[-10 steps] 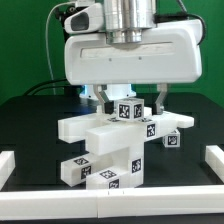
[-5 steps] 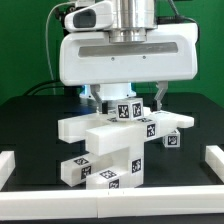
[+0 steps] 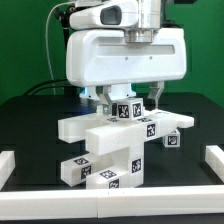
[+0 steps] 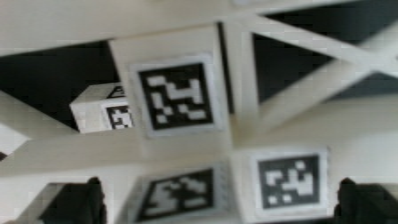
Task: Assemble chair
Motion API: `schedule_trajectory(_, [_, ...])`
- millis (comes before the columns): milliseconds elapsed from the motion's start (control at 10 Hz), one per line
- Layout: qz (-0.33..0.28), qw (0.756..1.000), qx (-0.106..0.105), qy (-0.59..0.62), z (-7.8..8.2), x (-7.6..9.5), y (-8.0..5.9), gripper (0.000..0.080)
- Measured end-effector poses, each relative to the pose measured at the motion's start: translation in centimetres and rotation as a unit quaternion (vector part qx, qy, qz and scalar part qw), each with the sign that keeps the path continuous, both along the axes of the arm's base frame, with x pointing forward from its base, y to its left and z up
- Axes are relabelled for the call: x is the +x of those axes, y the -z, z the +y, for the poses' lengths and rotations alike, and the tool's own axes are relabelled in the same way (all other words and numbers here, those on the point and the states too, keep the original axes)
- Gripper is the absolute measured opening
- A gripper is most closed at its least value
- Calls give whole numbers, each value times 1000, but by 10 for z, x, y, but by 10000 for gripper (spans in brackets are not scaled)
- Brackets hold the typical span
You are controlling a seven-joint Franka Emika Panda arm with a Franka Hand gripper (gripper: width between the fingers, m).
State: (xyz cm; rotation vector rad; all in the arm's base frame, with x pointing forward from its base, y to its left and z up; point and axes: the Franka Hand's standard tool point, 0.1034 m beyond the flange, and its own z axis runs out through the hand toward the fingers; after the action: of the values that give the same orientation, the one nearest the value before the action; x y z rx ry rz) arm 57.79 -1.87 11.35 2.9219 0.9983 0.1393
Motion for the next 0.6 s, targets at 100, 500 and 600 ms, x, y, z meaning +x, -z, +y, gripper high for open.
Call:
schedule_trajectory(100, [0,1000,1,12,1,0,0,649])
schedule_trajectory(500, [-1,996,9,86,0,0,0,281])
schedule_trajectory(600, [-2,994,12,108,1,0,0,281])
